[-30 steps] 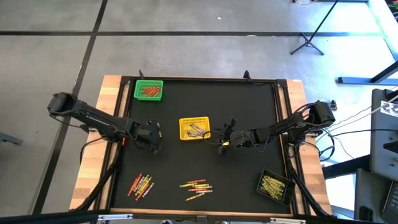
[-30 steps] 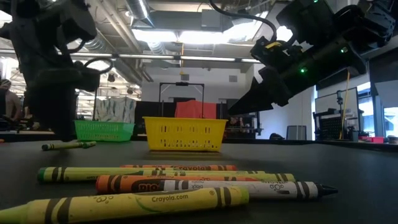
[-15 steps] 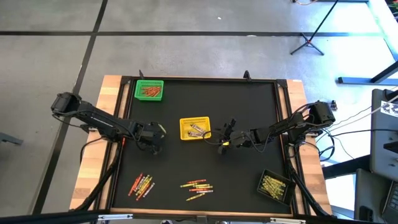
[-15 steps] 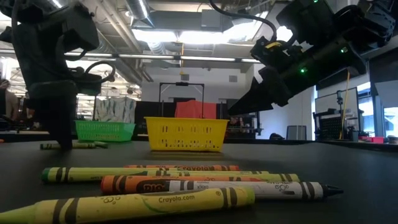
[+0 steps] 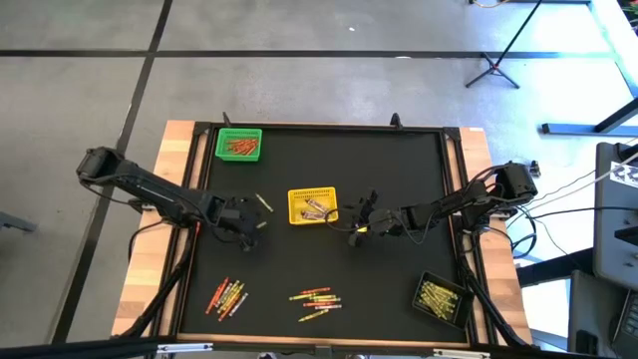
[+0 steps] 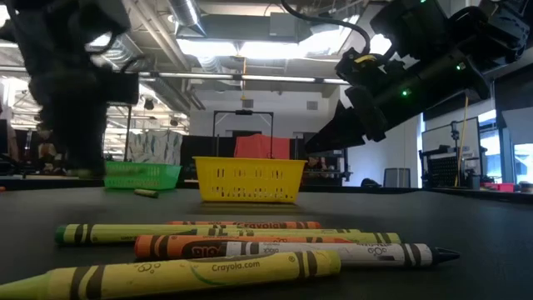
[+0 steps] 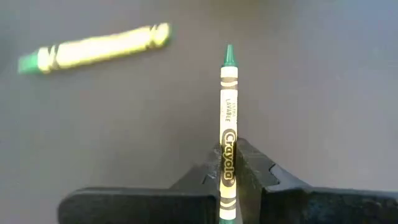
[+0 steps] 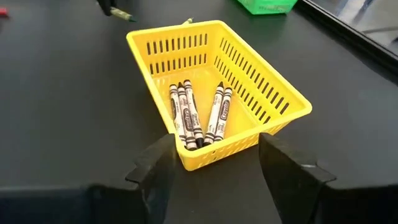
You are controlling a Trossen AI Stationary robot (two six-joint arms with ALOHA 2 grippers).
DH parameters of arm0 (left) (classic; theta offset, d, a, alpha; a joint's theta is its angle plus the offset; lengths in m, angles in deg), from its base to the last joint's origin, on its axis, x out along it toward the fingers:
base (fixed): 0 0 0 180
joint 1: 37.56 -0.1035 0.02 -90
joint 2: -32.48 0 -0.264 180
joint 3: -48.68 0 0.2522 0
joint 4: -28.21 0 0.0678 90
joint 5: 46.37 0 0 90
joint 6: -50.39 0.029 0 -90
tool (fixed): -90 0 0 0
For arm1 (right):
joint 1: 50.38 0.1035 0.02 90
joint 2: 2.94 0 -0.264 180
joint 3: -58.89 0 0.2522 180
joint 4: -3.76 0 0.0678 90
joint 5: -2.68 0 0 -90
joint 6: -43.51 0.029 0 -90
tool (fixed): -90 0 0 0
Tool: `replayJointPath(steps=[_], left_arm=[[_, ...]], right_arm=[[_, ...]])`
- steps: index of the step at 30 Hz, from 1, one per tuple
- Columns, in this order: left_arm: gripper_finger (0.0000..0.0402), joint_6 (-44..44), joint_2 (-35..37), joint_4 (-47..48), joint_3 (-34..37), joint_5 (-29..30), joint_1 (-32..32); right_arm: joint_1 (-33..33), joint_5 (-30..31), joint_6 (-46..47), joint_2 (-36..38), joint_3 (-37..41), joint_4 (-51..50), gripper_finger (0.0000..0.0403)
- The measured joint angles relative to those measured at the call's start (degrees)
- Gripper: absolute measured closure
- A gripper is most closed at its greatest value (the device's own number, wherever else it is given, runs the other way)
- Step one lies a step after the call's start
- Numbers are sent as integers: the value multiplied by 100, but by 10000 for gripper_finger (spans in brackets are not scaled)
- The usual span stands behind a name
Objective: Sort crayons
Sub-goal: Put the green crayon into the black bin
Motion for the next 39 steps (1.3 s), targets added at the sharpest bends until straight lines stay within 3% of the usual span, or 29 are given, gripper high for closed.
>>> replayJointPath(steps=[4, 9, 20, 34, 39], left_arm=[[392, 746, 157, -566, -61, 100, 177], [393, 1714, 176, -1778, -71, 123, 269], [393, 3660, 0, -4782, 270, 196, 238], [393, 4952, -1675, -7665, 279, -98, -283], [393, 5010, -2276, -8572, 279, -769, -640]], right_arm=[[-9, 156, 40, 2, 0, -2, 153], [65, 106, -55, 356, 0, -207, 151], [433, -760, -759, 772, -2, 409, 164], [415, -1197, -1471, 330, -4, 2020, 165], [415, -1135, -1459, 192, -2, 2075, 165]])
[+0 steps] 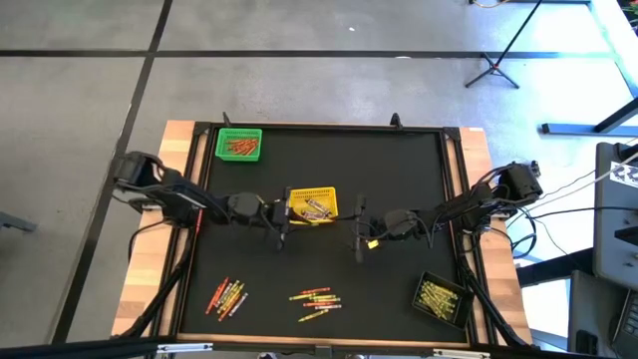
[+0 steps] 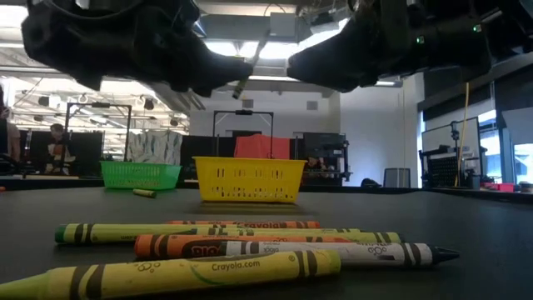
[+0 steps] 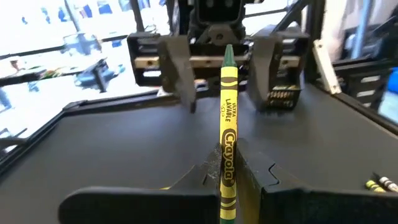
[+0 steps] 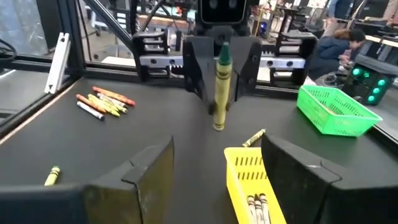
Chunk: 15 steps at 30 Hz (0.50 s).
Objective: Sort crayons
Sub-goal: Put the green crayon into the black bin
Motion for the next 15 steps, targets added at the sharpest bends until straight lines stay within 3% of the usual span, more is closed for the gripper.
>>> replayJointPath(steps=[5, 15], left_arm=[[393, 0, -425, -547, 0, -450, -188], [393, -3, -721, -1036, 0, -422, -199]], right_arm=[[0, 19, 53, 0, 2, 51, 165], [0, 40, 76, -522, -288, 284, 165]])
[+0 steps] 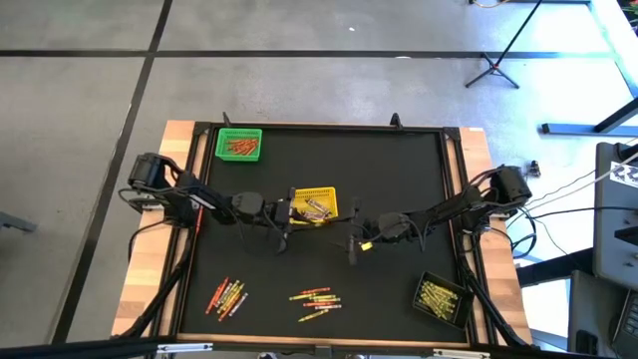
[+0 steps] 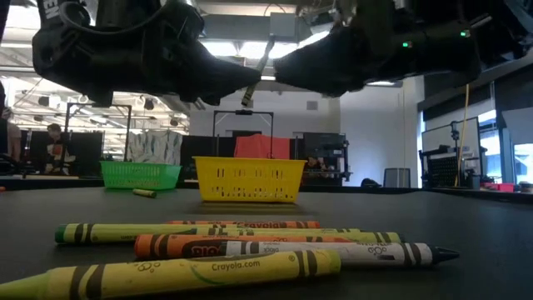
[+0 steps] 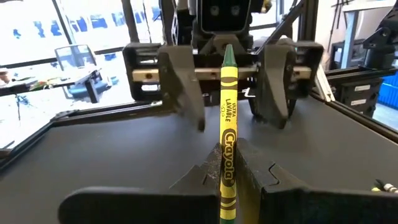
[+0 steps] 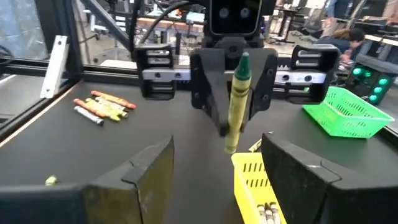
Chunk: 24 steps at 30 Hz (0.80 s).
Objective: Sort crayons
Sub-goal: Put the green crayon into the black bin
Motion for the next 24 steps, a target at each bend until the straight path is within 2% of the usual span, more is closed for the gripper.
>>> replayJointPath(steps=[4, 10, 13, 18, 19, 24], left_arm=[[392, 4, 0, 8, 0, -84, 4], [391, 55, 0, 45, 0, -83, 76], [391, -20, 0, -18, 0, 3, 124], [391, 67, 0, -42, -4, 127, 197], [391, 76, 0, -47, -4, 117, 195], [386, -3, 2, -31, -7, 4, 219]], right_arm=[[-3, 150, -229, -272, -406, 5, 165], [-11, 34, -696, -319, -762, -21, 177], [-11, -82, -826, -319, -783, -90, 229], [-1, -127, -988, -319, -783, -212, 370], [-2, -168, -1097, -319, -783, -181, 383], [-2, -229, -1137, -313, -783, -241, 366]])
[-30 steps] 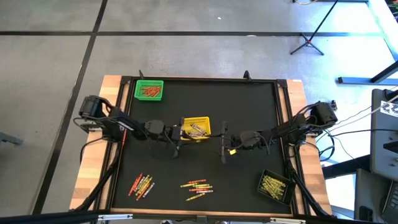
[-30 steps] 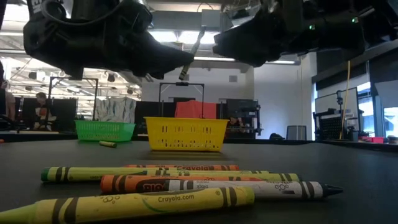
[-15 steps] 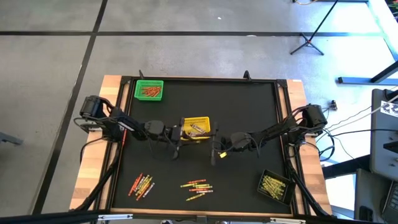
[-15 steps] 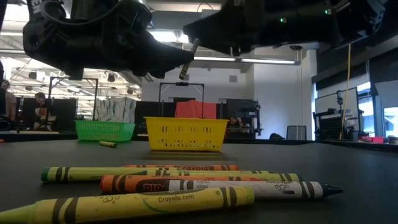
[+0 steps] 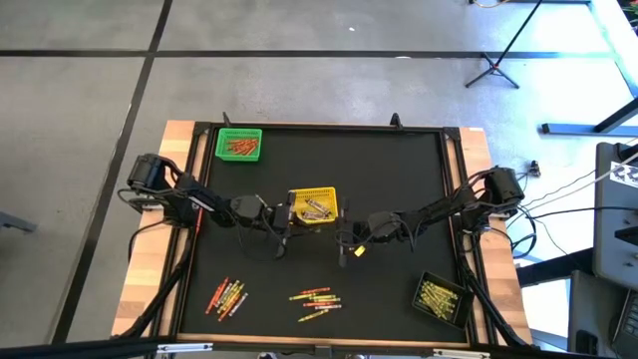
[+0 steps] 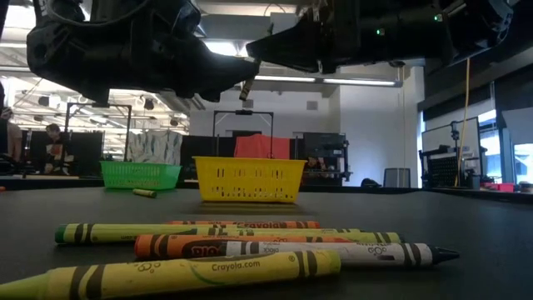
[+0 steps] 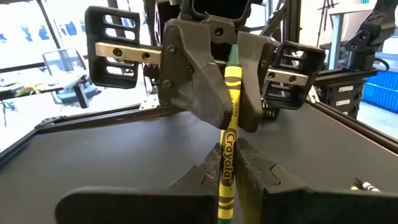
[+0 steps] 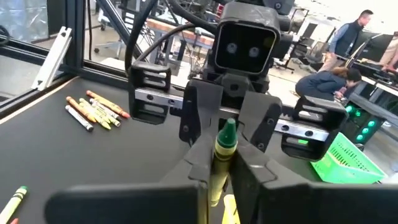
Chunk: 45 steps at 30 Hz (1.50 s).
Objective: Sort crayons
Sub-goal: Put the green crayon into the black bin
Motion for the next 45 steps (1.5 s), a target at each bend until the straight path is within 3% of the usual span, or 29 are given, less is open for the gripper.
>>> replayJointPath(steps=[7, 14, 21, 26, 31, 36, 41, 45], left_arm=[[319, -354, -2, 48, -1, 151, -40], [290, -329, -2, 166, -2, 146, -40], [289, -347, -2, 301, -2, 149, -40], [289, -310, -2, 315, -2, 151, -40], [289, -314, -2, 323, -2, 151, -40], [289, -314, -2, 374, -2, 153, -40], [289, -308, -2, 369, -2, 177, -40], [289, -307, -2, 391, -2, 170, -10]], right_arm=[[5, 28, 112, 559, 0, -949, 390], [7, 107, 1022, 1678, -2, -3055, 372], [9, -594, 2540, 2514, -2, -4958, 390], [52, -1619, 3762, 2962, -2, -6174, 377], [509, -2093, 4765, 3180, 0, -6964, 391], [1197, -2071, 6322, 3271, 0, -7687, 376], [1886, -2178, 7768, 3335, 0, -7799, 382], [2461, -1910, 8769, 3344, 0, -8234, 383]])
